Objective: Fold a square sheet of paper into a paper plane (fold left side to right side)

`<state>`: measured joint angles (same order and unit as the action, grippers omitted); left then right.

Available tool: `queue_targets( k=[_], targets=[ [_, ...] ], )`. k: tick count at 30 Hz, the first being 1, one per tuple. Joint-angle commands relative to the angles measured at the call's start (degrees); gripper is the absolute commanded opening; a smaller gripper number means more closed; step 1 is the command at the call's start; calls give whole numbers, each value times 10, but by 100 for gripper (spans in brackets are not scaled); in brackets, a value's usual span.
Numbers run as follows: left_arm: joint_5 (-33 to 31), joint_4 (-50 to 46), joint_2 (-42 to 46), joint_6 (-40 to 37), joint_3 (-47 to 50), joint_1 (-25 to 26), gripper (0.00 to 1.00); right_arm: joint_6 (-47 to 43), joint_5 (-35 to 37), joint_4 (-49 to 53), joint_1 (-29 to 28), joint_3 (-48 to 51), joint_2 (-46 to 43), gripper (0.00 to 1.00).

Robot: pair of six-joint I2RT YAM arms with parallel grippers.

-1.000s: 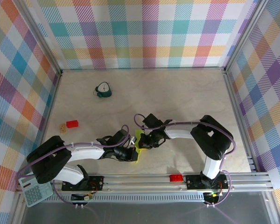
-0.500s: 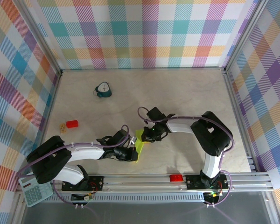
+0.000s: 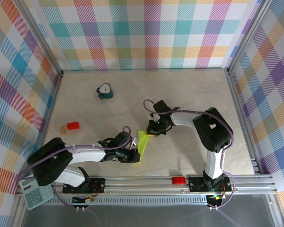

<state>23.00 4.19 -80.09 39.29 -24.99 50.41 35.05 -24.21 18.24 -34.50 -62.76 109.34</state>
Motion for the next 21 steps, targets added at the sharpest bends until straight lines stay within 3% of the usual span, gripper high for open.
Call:
queue_targets(
  k=[1, 12, 21],
  targets=[
    [-18, -81, -11, 3, 30, 8, 0, -23, 51, 13, 27, -21, 23, 0],
    [-20, -74, 3, 13, 30, 8, 0, -41, 41, 30, 69, -59, 34, 0],
    [-38, -45, -12, 29, -18, 7, 0, -43, 62, 52, 74, -7, -84, 3]
  ],
)
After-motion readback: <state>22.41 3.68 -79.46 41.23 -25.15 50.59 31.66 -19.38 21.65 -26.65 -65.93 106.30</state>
